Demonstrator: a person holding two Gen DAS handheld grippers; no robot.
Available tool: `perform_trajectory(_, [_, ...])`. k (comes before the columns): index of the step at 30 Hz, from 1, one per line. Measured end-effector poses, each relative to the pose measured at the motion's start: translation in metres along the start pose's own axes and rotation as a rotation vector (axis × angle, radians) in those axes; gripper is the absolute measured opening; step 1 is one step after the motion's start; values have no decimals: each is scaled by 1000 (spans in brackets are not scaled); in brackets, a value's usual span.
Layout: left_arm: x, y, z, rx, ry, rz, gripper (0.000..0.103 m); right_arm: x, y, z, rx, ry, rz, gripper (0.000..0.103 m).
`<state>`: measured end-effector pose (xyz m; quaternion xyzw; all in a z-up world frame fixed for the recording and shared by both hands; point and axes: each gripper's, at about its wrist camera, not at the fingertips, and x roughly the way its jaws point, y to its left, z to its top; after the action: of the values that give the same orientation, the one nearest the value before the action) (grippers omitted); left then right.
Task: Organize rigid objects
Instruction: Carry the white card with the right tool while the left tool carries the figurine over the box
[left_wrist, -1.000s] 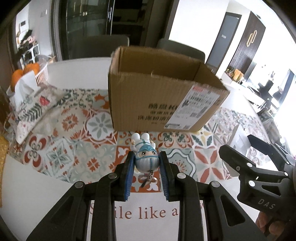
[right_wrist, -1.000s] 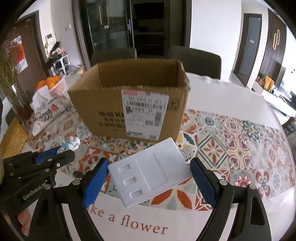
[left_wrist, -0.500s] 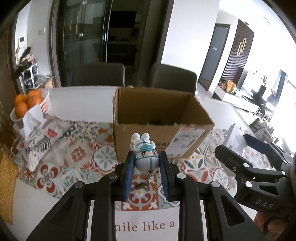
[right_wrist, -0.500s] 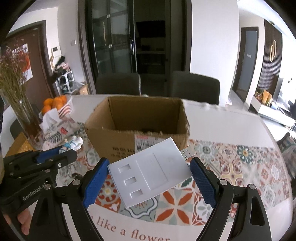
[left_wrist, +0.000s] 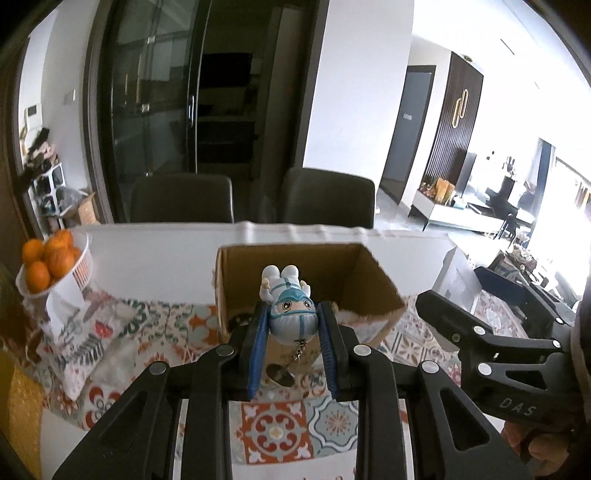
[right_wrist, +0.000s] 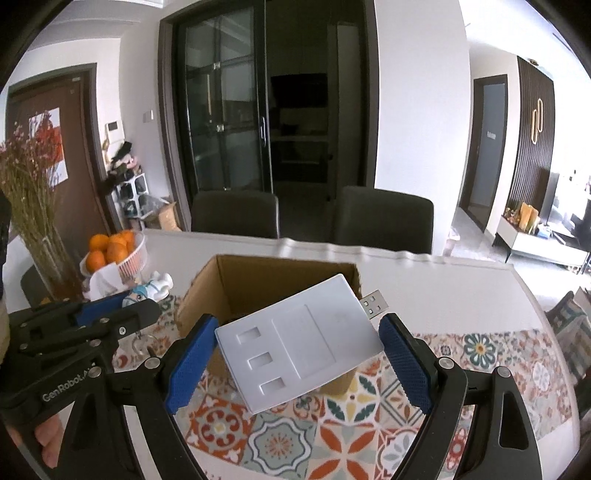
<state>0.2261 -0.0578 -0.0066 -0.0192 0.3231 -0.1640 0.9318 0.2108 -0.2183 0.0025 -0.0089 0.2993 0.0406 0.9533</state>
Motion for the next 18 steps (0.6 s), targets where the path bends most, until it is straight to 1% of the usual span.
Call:
perform_trajectory(5, [5,1,19,7,-19,-11,27,7,-3,16,5,-26,0,88])
perform_trajectory(9, [13,1,32,19,-24,-21,27,14,-6,27,9,-30,8,88])
perform_trajectory(13, [25,3,45,22,-23,-51,27,25,-10,39,14,-22,12,88])
perform_trajectory(18, [44,8,55,14,3,-58,27,41,-13,50,14,1,21,88])
